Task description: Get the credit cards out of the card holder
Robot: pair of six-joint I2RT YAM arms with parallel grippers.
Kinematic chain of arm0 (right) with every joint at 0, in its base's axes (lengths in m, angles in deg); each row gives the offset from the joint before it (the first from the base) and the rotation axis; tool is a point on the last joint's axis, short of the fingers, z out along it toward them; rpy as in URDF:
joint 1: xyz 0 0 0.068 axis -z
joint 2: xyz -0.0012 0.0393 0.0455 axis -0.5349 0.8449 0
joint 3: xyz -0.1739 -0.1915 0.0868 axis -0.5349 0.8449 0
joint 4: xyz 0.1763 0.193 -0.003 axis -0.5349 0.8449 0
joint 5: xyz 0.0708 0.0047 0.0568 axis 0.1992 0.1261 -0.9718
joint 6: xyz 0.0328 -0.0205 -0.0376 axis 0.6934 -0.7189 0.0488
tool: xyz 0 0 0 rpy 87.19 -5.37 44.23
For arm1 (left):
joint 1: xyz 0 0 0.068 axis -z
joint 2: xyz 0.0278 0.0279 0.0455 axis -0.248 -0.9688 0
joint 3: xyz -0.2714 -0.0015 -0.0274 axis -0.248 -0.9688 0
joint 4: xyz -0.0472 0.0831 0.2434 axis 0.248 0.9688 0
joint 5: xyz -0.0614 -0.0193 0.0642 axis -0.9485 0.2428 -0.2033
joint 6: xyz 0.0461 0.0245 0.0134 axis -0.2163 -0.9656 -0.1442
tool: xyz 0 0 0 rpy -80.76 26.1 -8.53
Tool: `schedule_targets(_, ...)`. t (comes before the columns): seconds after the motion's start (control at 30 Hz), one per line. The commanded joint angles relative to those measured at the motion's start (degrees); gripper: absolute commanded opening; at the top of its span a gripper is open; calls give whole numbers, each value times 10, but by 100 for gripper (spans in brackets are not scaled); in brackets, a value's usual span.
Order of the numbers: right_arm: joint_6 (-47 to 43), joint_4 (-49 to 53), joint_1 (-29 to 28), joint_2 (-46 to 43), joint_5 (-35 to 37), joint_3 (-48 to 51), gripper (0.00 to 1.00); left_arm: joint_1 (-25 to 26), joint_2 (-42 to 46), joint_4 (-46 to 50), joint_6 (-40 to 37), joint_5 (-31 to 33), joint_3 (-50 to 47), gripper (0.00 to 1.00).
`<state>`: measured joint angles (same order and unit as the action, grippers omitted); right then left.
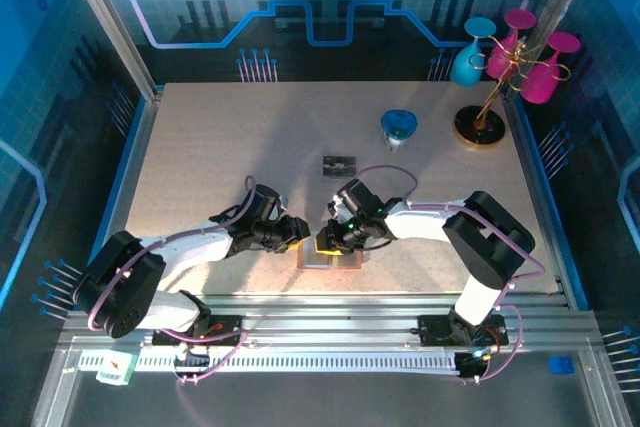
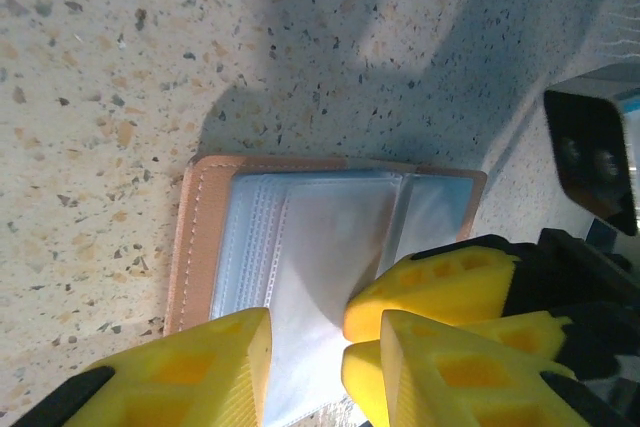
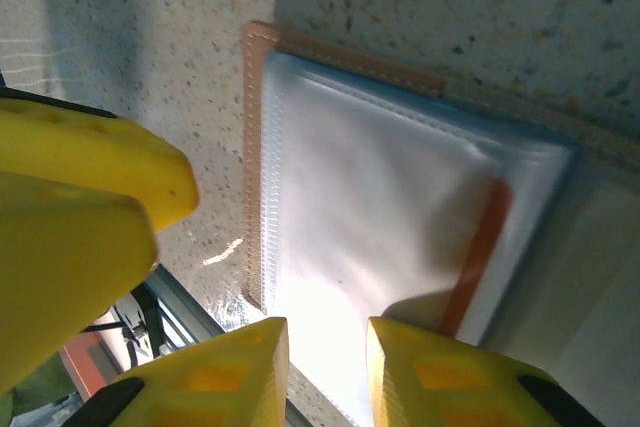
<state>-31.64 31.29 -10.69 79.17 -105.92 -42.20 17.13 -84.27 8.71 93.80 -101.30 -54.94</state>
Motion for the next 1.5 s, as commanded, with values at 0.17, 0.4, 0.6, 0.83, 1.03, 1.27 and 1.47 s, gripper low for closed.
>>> schedule_targets(0.17,5,-46,23,-6,-27,40,27,-4,-7,12,-3,6,-4,35)
schedule_targets(0.4,16,-127,43,3,-59,82,27,-4,-15,8,0,3,-3,35)
schedule_targets(0.6,40,-204,56,23,-80,115,27,-4,-17,-25,4,-16,-4,36)
schedule_targets(0.83,41,-211,59,23,-84,120,27,-3,-38,-68,10,-41,-3,37)
schedule_targets(1.03,40,-207,61,18,-84,121,27,-3,-65,-71,5,-45,6,39)
schedule_targets(1.27,40,-205,62,13,-82,122,27,0,-93,-91,11,-67,6,40)
schedule_targets(1.47,42,-205,63,9,-82,124,27,13,-77,-108,19,-86,-19,37)
